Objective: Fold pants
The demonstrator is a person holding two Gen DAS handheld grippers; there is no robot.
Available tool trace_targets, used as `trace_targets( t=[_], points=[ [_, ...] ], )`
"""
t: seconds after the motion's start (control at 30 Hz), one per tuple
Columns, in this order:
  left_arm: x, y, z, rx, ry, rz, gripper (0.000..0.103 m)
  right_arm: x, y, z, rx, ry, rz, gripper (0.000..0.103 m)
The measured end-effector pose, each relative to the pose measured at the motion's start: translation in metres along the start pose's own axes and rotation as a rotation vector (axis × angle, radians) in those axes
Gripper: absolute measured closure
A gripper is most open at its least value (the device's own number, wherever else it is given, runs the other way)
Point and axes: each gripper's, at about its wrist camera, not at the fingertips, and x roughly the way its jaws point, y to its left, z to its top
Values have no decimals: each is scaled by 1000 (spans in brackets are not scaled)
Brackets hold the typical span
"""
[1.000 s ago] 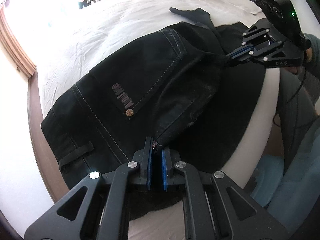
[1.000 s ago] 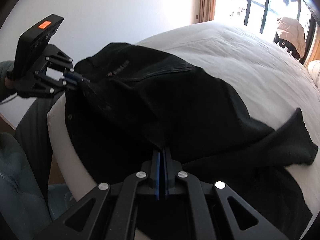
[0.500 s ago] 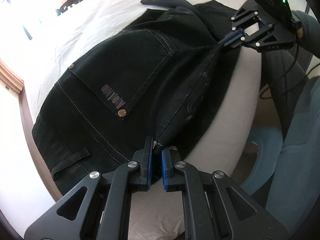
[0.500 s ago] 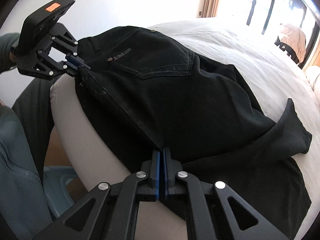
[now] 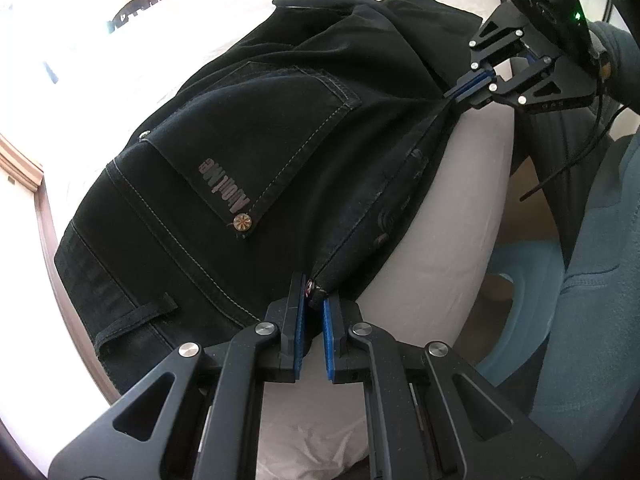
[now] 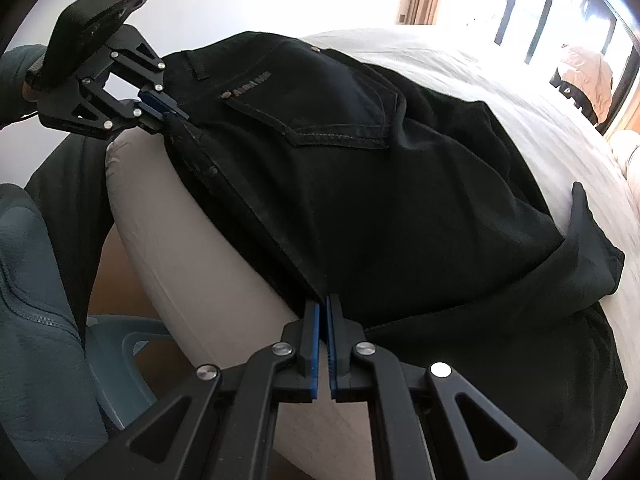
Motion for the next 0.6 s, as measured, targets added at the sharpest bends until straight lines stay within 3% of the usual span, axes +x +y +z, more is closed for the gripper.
trace_targets(
  t=[0.3, 0.6],
  points=[
    [4, 2, -7, -17, -3, -3, 96, 16, -12, 10, 16, 5, 0, 99],
    [-21, 3, -7, -88, -16, -17, 88, 25, -19, 7, 63, -16, -18, 96]
  ],
)
